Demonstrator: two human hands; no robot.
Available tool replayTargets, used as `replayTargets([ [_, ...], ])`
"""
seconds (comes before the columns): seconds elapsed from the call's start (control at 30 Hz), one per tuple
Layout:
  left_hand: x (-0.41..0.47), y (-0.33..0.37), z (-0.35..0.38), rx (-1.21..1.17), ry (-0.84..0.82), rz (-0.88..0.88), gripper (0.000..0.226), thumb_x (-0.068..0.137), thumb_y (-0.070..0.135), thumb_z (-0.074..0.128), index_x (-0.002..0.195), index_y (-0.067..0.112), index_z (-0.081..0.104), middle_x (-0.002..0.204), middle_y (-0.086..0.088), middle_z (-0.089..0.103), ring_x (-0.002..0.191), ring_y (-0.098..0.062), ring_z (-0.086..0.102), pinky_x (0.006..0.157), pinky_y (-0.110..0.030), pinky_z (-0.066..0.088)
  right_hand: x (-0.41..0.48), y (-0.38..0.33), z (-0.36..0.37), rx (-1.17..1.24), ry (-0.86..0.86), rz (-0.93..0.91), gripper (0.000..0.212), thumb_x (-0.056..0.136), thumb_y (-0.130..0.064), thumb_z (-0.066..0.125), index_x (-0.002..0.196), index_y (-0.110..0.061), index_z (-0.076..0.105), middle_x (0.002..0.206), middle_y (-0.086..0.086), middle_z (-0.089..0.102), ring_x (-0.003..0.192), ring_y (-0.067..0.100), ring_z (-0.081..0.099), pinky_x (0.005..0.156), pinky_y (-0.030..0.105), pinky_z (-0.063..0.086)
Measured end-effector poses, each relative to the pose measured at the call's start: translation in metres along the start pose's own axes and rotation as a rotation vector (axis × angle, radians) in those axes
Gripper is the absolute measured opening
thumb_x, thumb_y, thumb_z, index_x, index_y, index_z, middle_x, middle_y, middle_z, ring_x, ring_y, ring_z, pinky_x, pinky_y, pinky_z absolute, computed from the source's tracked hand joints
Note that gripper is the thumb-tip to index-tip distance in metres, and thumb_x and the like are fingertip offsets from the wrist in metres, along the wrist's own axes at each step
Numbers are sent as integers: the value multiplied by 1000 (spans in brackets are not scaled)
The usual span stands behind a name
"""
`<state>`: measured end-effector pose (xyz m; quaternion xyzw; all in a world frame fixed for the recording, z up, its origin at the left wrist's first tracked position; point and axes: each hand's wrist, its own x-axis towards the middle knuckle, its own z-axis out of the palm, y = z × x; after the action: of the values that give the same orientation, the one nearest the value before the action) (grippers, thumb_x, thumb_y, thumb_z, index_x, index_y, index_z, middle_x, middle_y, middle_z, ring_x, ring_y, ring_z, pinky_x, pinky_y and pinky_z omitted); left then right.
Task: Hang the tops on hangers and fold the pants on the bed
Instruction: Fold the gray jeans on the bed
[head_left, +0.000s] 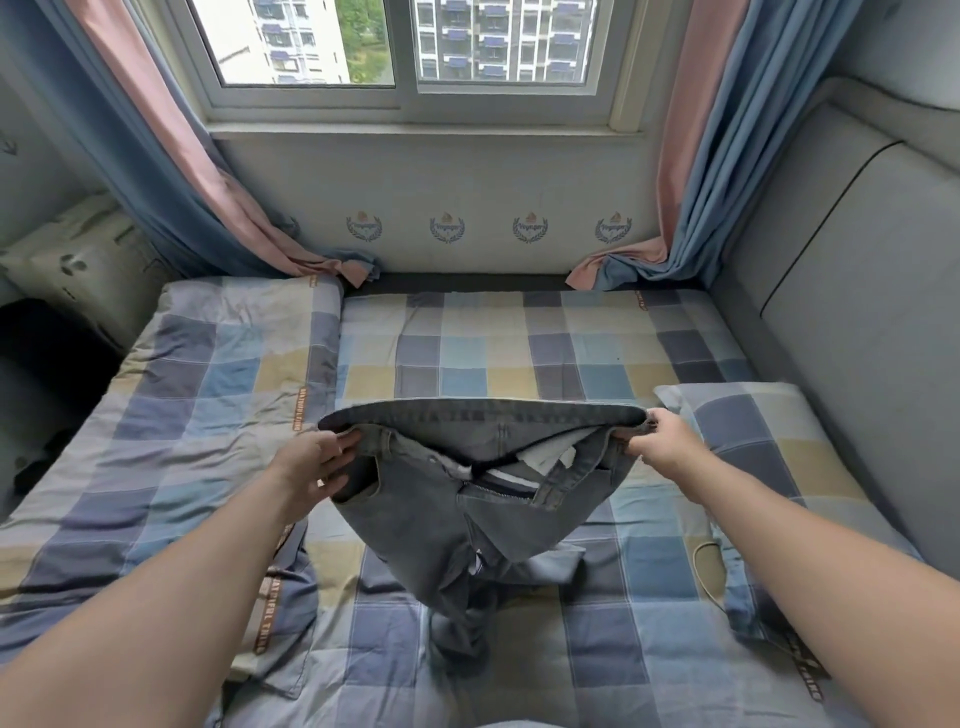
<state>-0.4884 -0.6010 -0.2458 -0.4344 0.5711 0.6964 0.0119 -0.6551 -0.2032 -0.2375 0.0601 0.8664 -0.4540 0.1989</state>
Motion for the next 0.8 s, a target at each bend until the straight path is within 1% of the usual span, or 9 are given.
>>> replayTargets([
  [0.07, 0, -4, -2, 179, 140, 161, 24, 91, -2, 62, 113, 5, 67, 100, -11, 71, 98, -29, 66, 74, -32, 48, -3, 1, -4, -247, 138, -114, 11, 91, -7, 59, 98, -15, 62, 97, 11, 67, 88, 30, 58, 72, 35, 44],
  [0.13, -1, 1, -5, 463, 326, 298, 9, 87, 6, 72, 96, 8, 72, 91, -13, 71, 95, -37, 67, 74, -36, 52, -5, -8, -8, -356, 231, -184, 12, 93, -12, 54, 90, -22, 60, 93, 10, 67, 86, 33, 57, 69, 34, 39],
  [0.2, -5, 14, -4, 675, 458, 366, 9, 88, 14, 66, 92, 13, 73, 94, -16, 72, 96, -39, 64, 79, -41, 52, -4, -24, -13, -422, 309, -211, 10, 95, -19, 52, 94, -25, 60, 99, 12, 65, 91, 36, 55, 72, 37, 43],
  [0.3, -14, 52, 7, 741, 595, 398, 18, 93, 23, 55, 103, 22, 70, 111, -17, 65, 112, -41, 53, 89, -44, 42, 1, -68, -27, -442, 445, -248, 20, 97, -27, 54, 114, -23, 63, 118, 16, 53, 104, 38, 49, 87, 42, 42],
  [0.37, -21, 88, 14, 724, 663, 391, 25, 95, 30, 53, 115, 25, 67, 126, -18, 55, 121, -42, 43, 98, -48, 37, 4, -107, -43, -312, 447, -341, 15, 97, -26, 56, 109, -19, 63, 114, 16, 57, 94, 35, 51, 78, 38, 42],
  [0.43, -30, 129, 20, 616, 671, 462, 30, 96, 30, 51, 120, 19, 64, 131, -21, 52, 123, -44, 44, 102, -50, 37, 4, -148, -63, -218, 466, -440, 9, 98, -26, 56, 96, -18, 60, 102, 13, 64, 89, 33, 55, 71, 37, 40],
  [0.57, -62, 220, 33, 243, 566, 721, 25, 97, 21, 52, 110, 4, 64, 114, -22, 67, 109, -41, 61, 92, -44, 48, -10, -235, -109, -126, 554, -575, 17, 99, -30, 56, 88, -17, 56, 79, 3, 60, 80, 31, 55, 65, 35, 36],
  [0.73, -124, 331, 41, 126, 577, 856, 29, 101, 27, 51, 119, 6, 58, 106, -12, 61, 106, -37, 61, 93, -42, 49, -45, -340, -170, -51, 652, -718, 23, 100, -32, 57, 85, -14, 56, 70, -4, 52, 77, 28, 51, 66, 32, 32],
  [0.8, -148, 371, 39, 119, 612, 902, 32, 100, 26, 52, 121, 4, 59, 101, -9, 57, 98, -34, 59, 83, -36, 45, -62, -375, -192, -31, 688, -761, 24, 99, -29, 57, 83, -12, 55, 69, -2, 52, 71, 26, 51, 58, 32, 31],
])
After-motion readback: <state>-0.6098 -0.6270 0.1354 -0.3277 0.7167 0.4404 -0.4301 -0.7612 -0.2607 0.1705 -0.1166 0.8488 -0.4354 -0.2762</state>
